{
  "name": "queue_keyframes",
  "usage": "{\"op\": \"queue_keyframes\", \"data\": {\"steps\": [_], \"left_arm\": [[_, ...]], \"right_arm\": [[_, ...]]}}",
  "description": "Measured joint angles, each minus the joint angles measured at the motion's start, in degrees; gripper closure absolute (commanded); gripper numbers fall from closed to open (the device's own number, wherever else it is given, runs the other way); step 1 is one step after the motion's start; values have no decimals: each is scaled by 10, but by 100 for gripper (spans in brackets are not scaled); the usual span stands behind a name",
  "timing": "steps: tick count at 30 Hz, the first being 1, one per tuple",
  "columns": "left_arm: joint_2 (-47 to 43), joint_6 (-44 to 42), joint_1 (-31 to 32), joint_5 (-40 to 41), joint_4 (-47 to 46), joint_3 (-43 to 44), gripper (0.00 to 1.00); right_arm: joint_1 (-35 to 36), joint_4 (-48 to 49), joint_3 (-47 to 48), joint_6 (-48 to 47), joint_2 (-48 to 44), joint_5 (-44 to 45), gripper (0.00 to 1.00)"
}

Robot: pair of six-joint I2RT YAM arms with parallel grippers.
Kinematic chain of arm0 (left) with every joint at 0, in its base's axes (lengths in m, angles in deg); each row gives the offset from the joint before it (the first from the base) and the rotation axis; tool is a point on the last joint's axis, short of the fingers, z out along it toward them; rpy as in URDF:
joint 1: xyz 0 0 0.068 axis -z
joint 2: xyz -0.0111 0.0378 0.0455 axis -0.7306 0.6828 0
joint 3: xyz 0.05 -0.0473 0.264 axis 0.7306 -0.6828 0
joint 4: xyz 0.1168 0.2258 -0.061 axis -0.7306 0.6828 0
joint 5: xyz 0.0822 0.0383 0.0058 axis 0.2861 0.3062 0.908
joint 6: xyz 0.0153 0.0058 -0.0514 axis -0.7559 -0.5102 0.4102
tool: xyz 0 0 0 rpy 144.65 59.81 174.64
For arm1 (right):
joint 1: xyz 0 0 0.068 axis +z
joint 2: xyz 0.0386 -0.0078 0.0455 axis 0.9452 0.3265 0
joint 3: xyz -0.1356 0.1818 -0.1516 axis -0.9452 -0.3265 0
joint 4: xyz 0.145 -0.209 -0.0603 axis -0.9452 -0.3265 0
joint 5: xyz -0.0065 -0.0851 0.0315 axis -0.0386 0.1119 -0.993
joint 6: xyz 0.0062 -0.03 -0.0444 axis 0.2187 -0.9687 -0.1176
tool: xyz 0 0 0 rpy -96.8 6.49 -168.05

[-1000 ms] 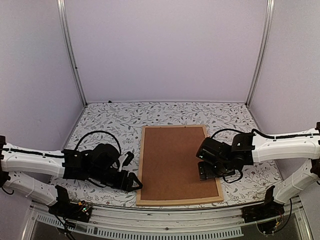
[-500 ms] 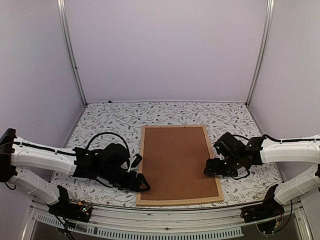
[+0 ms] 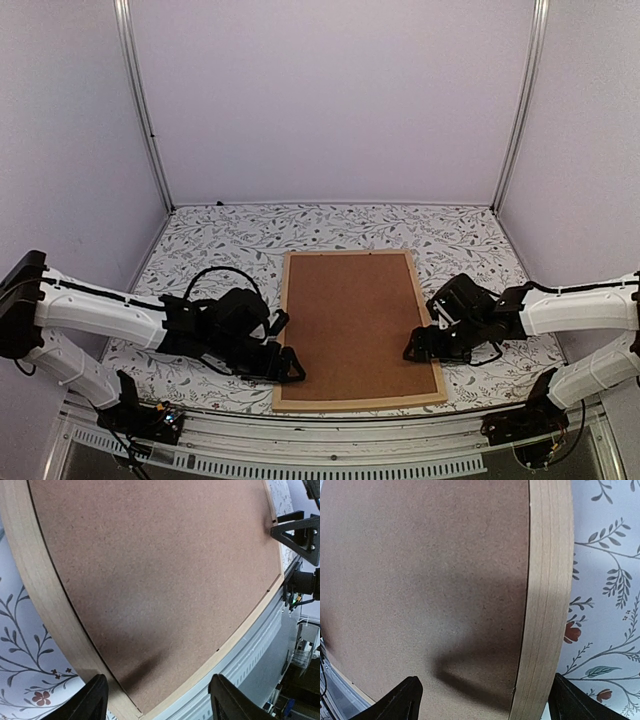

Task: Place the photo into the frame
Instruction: Adjust the photo frame at the center of the board.

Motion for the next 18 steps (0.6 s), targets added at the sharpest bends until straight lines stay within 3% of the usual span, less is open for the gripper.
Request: {"op": "queue_keyframes", "data": {"steps": [9,18], "left_arm": [[13,-1,-15,-8,-1,9,27],[6,0,-49,-18,10,6,28]], "right_arm": [[-2,60,-30,28,-11,-16,14],[26,120,-25,63,27,27,14]]}}
